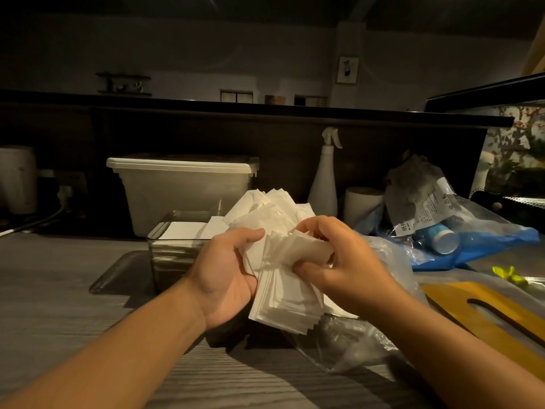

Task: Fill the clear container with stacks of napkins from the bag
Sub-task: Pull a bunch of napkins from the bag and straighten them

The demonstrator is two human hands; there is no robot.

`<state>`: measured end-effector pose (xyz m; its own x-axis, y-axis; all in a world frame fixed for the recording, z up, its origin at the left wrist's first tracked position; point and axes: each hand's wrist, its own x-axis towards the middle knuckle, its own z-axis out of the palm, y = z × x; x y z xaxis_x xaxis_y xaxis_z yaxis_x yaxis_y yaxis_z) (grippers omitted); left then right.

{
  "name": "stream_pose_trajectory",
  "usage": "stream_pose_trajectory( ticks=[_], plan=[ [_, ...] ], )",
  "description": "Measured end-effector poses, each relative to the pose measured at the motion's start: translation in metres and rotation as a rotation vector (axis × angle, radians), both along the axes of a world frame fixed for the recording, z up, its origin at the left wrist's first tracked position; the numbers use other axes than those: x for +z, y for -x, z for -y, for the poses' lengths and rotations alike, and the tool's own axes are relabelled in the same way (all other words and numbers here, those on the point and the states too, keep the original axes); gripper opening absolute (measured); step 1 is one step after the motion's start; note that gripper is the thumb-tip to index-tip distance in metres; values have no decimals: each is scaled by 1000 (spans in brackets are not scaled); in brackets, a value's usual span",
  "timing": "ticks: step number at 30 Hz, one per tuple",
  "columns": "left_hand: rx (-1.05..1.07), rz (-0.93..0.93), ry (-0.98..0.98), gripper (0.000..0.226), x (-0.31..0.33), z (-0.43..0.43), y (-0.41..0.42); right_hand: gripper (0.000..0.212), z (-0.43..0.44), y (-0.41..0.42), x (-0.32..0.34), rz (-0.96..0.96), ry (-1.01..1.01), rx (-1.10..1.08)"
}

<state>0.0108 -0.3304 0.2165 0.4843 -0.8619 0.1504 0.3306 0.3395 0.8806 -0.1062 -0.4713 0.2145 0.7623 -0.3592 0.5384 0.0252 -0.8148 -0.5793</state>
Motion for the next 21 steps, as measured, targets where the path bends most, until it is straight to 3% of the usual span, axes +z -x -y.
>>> stream_pose_trajectory(
  ticks=[9,15,21],
  plan=[
    [171,14,-81,31,-5,5,-4,21,-3,2,0,46,118,-22],
    [217,6,-120,31,-2,2,-7,15,4,7,9,123,-152,105],
    [226,33,-124,28,-3,4,-4,20,8,8,7,13,-126,136]
  ],
)
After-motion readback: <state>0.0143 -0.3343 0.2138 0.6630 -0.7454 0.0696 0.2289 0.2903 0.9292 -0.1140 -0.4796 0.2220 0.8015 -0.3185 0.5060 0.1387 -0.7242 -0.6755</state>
